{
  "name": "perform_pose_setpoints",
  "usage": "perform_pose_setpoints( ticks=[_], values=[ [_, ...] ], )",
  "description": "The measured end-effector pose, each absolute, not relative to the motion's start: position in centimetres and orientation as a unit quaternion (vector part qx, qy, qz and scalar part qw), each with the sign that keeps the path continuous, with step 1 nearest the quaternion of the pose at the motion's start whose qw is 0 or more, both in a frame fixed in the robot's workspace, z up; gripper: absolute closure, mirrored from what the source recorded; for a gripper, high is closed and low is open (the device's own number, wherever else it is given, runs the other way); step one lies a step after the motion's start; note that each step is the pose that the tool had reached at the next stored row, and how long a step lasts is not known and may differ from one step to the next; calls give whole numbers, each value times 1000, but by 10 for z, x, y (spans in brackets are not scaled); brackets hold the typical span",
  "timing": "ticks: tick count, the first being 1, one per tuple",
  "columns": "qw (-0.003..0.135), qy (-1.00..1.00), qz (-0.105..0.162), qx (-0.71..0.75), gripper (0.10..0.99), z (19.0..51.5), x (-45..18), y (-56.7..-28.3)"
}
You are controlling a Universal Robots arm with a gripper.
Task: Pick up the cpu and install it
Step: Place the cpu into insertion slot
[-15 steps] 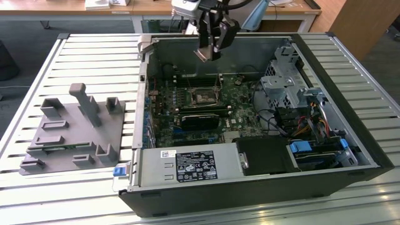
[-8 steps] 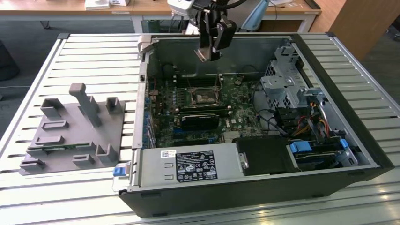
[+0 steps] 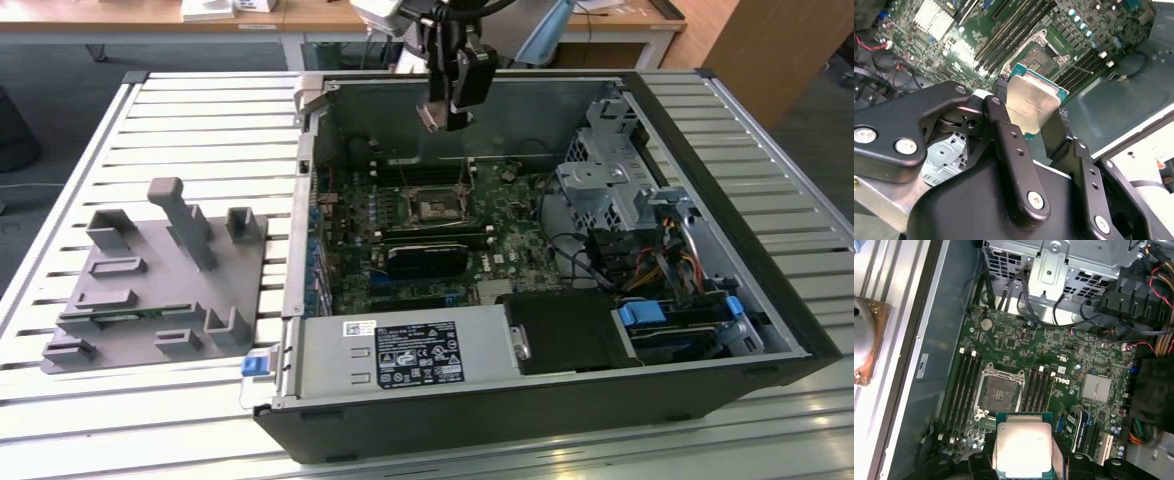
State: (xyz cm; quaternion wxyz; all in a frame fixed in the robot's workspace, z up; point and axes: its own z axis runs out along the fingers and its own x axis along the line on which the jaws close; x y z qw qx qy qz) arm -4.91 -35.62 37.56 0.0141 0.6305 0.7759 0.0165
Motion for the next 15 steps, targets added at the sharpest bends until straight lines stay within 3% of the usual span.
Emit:
perform_pose_setpoints(
  ticks=[15],
  values=[
    [16,707,15,707,561,369,-51,-356]
  ],
)
